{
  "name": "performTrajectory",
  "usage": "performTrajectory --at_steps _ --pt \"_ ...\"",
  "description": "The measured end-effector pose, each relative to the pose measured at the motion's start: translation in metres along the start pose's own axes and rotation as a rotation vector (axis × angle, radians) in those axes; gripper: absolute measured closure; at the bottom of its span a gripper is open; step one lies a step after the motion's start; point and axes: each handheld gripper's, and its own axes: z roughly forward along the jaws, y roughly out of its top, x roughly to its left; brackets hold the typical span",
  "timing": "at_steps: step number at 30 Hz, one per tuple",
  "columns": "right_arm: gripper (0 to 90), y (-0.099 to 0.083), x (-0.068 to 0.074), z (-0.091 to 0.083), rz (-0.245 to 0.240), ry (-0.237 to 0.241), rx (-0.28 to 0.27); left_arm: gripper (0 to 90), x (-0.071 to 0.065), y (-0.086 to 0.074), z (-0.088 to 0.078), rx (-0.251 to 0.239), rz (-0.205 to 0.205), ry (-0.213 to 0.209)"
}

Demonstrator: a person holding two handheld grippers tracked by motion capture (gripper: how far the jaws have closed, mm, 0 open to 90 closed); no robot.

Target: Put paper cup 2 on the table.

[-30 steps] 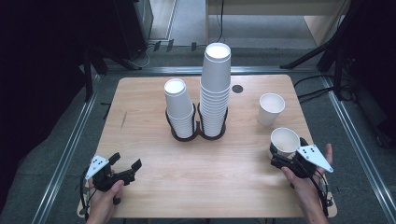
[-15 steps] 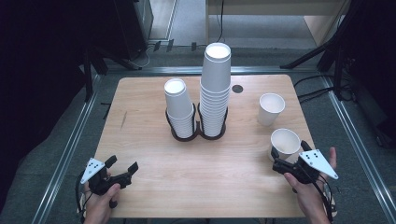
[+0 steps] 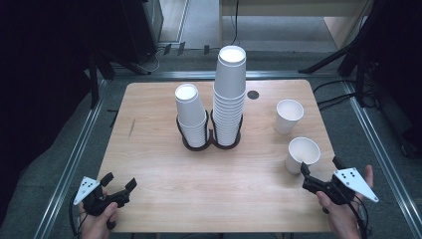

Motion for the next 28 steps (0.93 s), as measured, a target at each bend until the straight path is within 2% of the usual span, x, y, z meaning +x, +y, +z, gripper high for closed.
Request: performTrajectory --at_steps 10,17,22,28 --pt "0.0 -0.011 -0.02 -0.009 0.039 -0.022 0.009 1.9 0.015 -0.004 -0.01 -0.025 -0.027 0.048" --pt "0.0 -0.019 -0.029 -0.016 0.044 -0.038 0.019 1.9 0.022 -0.004 -0.014 -0.041 -0.043 0.064" --pt "0.0 -0.029 -0.038 -0.021 0.046 -0.063 0.044 1.9 0.024 -0.005 -0.015 -0.039 -0.047 0.069" --pt "0.0 -0.037 -0.042 -0.028 0.043 -0.066 0.059 1.9 0.022 -0.005 -0.013 -0.041 -0.047 0.066"
